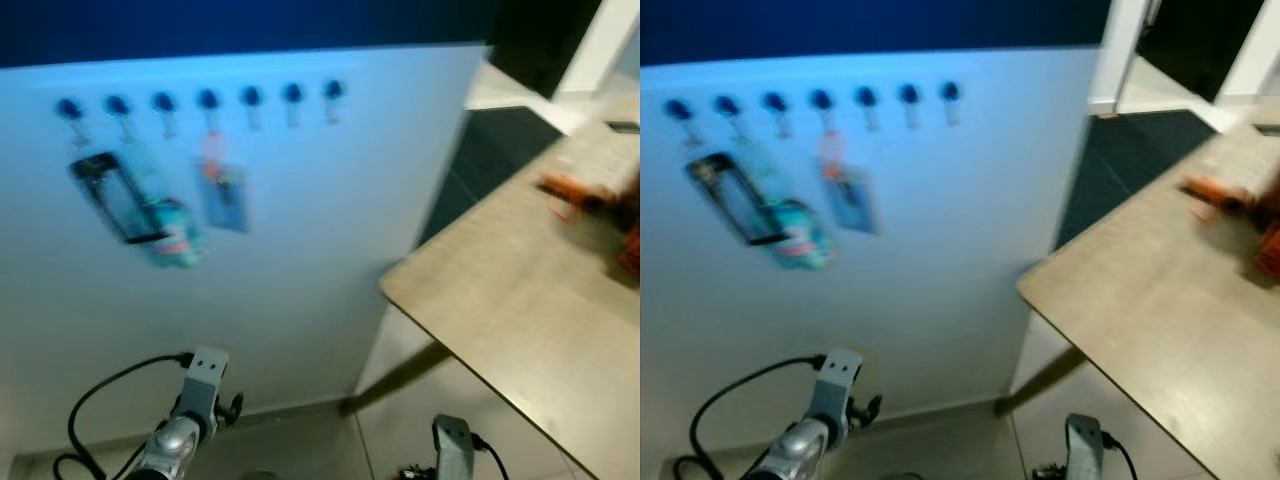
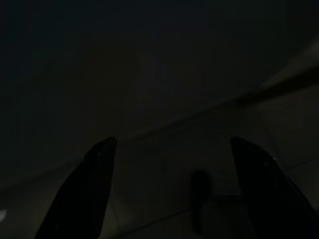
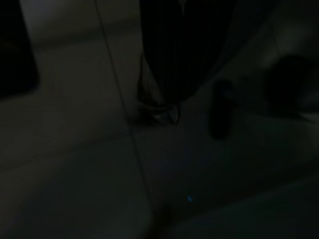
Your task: Hang keys on a hook
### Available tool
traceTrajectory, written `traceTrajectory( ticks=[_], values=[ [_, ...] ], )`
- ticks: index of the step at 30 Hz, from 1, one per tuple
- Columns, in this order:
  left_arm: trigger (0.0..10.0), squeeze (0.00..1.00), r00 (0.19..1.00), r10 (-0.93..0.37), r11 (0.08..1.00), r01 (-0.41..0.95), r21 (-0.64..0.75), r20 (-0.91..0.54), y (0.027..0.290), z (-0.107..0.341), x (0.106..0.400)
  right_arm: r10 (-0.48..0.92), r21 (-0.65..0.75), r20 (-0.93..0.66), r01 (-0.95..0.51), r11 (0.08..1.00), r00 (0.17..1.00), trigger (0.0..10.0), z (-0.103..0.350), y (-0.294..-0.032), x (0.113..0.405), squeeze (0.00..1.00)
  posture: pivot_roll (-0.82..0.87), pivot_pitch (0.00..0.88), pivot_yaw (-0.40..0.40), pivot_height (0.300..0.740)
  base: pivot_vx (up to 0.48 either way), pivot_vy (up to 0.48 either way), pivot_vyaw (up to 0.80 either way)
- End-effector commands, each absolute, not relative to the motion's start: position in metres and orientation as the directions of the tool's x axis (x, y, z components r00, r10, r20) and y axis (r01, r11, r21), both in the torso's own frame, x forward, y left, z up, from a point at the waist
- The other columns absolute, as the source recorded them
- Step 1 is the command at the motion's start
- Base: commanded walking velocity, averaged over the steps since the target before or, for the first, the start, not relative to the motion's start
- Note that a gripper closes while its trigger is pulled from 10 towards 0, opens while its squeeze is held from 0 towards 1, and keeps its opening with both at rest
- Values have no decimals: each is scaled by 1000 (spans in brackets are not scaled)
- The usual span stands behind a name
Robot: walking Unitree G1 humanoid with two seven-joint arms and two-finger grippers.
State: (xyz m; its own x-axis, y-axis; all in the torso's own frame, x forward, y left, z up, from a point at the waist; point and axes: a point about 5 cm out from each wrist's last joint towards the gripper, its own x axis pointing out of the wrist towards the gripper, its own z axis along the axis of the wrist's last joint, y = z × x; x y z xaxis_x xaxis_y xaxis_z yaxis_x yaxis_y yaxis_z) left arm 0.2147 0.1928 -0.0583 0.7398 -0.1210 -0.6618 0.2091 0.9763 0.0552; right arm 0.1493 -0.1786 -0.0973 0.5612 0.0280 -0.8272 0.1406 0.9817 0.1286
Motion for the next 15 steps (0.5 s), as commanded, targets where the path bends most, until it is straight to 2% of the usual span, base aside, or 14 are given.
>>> traceTrajectory(
  ticks=[1,15],
  values=[
    [10000,0,726,-126,979,201,33,-676,190,-62,209,27,124,-840,144,982,541,10000,-100,-180,142,0,96,33,-27,740,0,0,788],
    [10000,0,718,-130,978,206,30,-684,190,-62,210,28,127,-839,146,981,543,10000,-100,-179,143,0,99,35,-27,740,0,0,788]
  ],
)
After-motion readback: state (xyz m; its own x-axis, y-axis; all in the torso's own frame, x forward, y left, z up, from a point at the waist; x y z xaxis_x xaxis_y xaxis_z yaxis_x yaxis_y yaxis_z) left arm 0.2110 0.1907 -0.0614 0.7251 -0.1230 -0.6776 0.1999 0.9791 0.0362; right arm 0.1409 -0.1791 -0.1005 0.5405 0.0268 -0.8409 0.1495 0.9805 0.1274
